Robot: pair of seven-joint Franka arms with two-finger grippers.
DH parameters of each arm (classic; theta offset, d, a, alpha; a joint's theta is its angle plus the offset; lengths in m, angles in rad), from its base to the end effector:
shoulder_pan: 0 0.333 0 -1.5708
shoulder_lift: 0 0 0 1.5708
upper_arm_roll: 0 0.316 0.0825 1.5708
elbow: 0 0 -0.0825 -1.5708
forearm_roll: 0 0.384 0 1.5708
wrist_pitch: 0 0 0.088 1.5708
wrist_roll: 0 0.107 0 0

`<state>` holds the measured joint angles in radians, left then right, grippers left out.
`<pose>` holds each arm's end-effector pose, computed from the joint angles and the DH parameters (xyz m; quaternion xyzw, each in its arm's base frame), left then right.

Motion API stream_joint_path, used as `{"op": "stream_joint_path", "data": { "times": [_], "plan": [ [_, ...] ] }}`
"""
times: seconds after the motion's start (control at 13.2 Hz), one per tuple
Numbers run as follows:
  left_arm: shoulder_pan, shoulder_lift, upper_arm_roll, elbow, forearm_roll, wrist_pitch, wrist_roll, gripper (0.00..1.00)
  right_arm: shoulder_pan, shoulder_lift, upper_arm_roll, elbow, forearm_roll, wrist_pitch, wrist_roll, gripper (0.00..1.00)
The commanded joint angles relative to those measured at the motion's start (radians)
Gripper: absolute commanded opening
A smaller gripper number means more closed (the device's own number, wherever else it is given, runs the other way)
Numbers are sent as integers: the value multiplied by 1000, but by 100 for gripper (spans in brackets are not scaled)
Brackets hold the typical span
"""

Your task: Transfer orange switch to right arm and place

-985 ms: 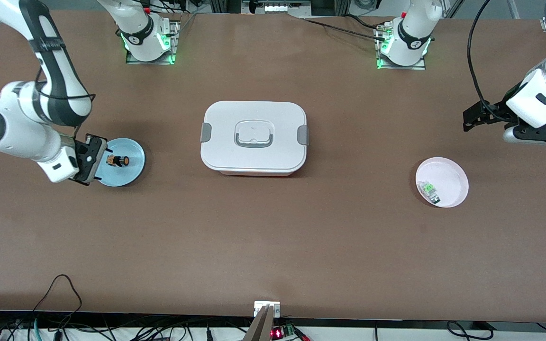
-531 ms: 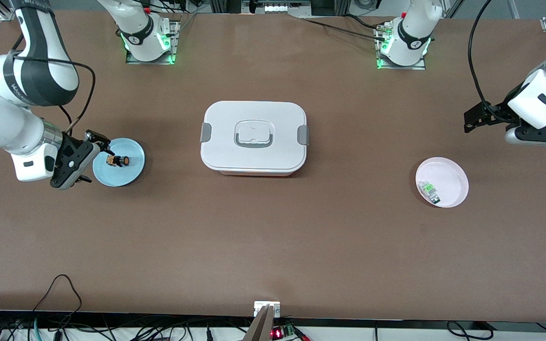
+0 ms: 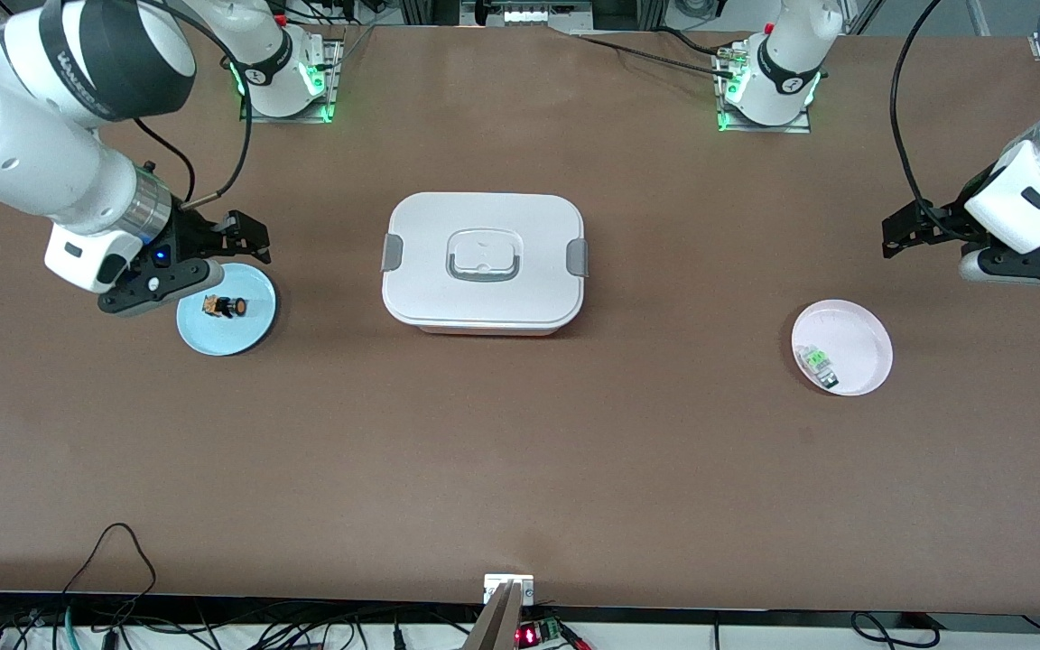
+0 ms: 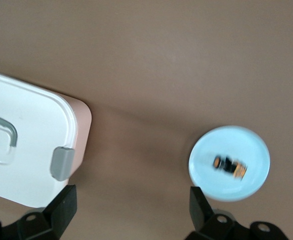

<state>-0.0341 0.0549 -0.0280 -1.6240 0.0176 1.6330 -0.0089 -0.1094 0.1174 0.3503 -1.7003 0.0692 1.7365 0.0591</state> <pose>0.5724 -0.0334 0.5737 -0.9993 0.0273 0.0226 0.0088 0.5728 0.1384 0.5140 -0.9944 -0.0833 0.0448 0.0478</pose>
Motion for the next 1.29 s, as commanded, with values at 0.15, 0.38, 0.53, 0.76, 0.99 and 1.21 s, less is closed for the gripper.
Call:
{"op": "stream_joint_path", "data": {
  "times": [0.15,0.38,0.53,0.76,0.99,1.21],
  "plan": [
    [-1,22,-3,35,10,-12,4,100,135,-64,-229,97,-136,-242,179,100],
    [0,22,-3,35,10,-10,4,100,148,-87,-351,111,-210,-223,180,100],
    [0,22,-3,35,10,-12,4,100,142,-74,-369,177,-203,-218,162,100],
    [0,20,-3,35,8,-13,6,100,142,-81,-376,189,-198,-204,5,100],
    [0,19,-3,35,8,-18,4,100,142,-97,-402,185,-183,-232,-65,100],
    [0,23,-3,35,8,-12,4,100,142,-125,-405,179,-141,-241,-2,100]
  ]
}}
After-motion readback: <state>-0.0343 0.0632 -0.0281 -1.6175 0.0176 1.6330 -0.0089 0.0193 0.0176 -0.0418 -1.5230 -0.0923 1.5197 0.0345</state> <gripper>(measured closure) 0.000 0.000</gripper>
